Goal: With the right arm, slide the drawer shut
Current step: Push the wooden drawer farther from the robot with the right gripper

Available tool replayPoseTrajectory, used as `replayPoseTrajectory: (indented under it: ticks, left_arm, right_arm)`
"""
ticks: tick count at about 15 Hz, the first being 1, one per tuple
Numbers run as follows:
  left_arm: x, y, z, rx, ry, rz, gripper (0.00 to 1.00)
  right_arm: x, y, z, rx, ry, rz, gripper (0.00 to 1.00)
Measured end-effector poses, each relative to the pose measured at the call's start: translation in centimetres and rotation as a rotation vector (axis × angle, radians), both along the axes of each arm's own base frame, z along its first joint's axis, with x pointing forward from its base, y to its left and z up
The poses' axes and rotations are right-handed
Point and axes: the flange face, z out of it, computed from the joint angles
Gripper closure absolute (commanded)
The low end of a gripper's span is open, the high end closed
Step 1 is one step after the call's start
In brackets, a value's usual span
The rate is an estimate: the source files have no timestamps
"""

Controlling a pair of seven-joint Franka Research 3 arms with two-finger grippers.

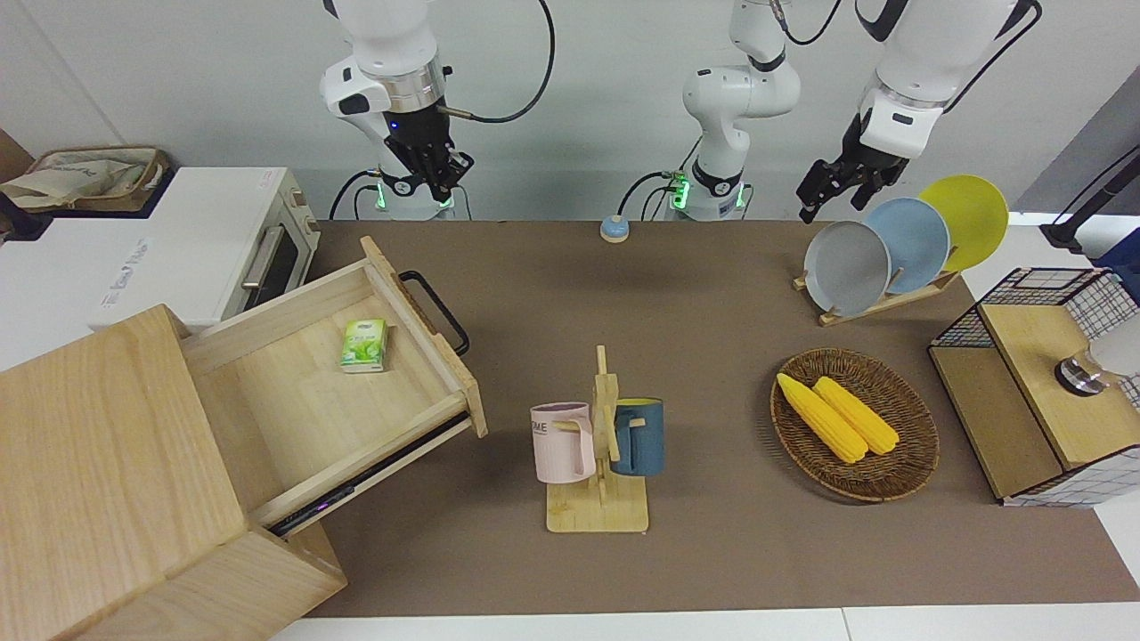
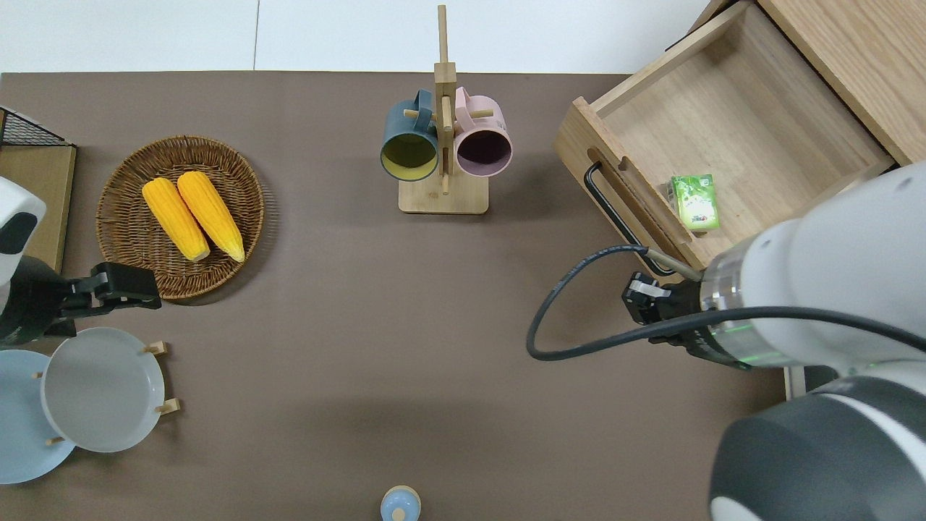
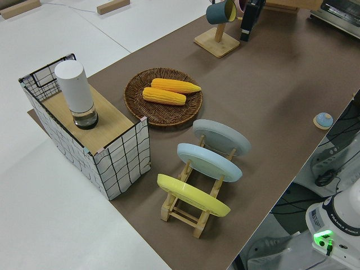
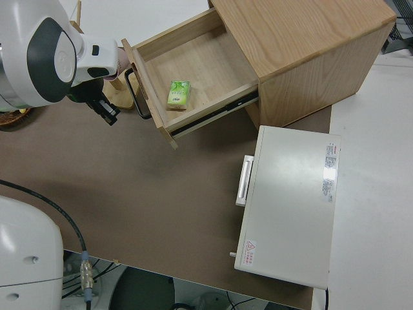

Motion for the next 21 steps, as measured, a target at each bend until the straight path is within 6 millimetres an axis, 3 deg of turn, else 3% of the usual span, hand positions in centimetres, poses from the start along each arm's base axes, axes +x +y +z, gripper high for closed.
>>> replayPoseTrajectory:
  ticks: [3, 8, 10, 14, 21]
  left_arm:
    - [0.0, 0.0, 0.0, 0.000, 0.000, 0.000, 0.01]
    - [0.0, 0.0, 0.0, 0.000, 0.000, 0.000, 0.01]
    - [0.0, 0.0, 0.0, 0.000, 0.000, 0.000, 0.01]
    - [0.0, 0.0, 0.0, 0.000, 0.000, 0.000, 0.01]
    - [0.0, 0.0, 0.0, 0.000, 0.000, 0.000, 0.01]
  right_arm:
    - [-0.3, 3.7, -2.7, 0.003, -0.028, -0.097, 0.917]
    - [0.0, 6.4, -8.5, 0.020, -0.068, -0.223, 0.919]
    - [0.6, 6.1, -9.9, 0.024, -0.075, -0.276, 0.923]
    - [3.0, 3.9, -10.3, 0.056, -0.130, -0.368, 0.952]
    - [5.6, 3.7, -15.6, 0.031, -0.100, -0.401, 1.000]
